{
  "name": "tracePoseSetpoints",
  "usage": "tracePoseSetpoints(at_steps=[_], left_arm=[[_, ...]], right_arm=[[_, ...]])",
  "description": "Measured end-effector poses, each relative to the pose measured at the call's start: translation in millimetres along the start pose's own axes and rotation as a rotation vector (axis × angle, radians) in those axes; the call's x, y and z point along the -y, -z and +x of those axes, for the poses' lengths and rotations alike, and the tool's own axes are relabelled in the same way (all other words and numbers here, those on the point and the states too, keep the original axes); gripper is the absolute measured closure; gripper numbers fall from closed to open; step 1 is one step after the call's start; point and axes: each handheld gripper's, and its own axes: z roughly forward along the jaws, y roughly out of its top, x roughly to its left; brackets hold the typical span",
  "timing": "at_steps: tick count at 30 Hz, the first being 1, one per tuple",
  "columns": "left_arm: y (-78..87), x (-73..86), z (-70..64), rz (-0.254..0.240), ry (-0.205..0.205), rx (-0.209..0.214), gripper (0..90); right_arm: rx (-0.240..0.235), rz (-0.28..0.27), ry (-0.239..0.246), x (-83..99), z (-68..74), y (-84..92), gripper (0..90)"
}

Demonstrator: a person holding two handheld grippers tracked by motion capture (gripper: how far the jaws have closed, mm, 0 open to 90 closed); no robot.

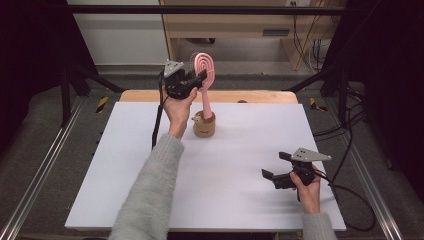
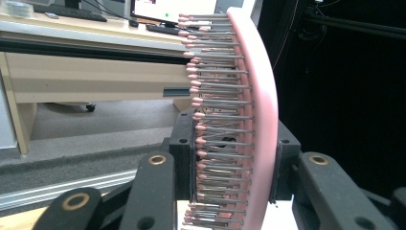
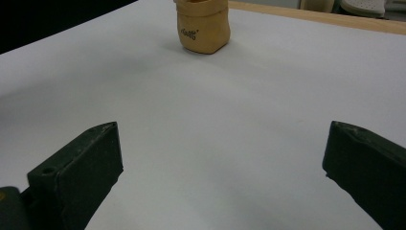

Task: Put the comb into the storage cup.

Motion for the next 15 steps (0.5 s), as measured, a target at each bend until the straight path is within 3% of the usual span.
tracePoseSetpoints(at_steps=[15], left_arm=[[-12.5,8.4,9.9,0.024,-0.011,-0.017,62.9]], right_arm=[[-0.002,-0.003,0.000,-0.1,0.0,0.1,0.4]])
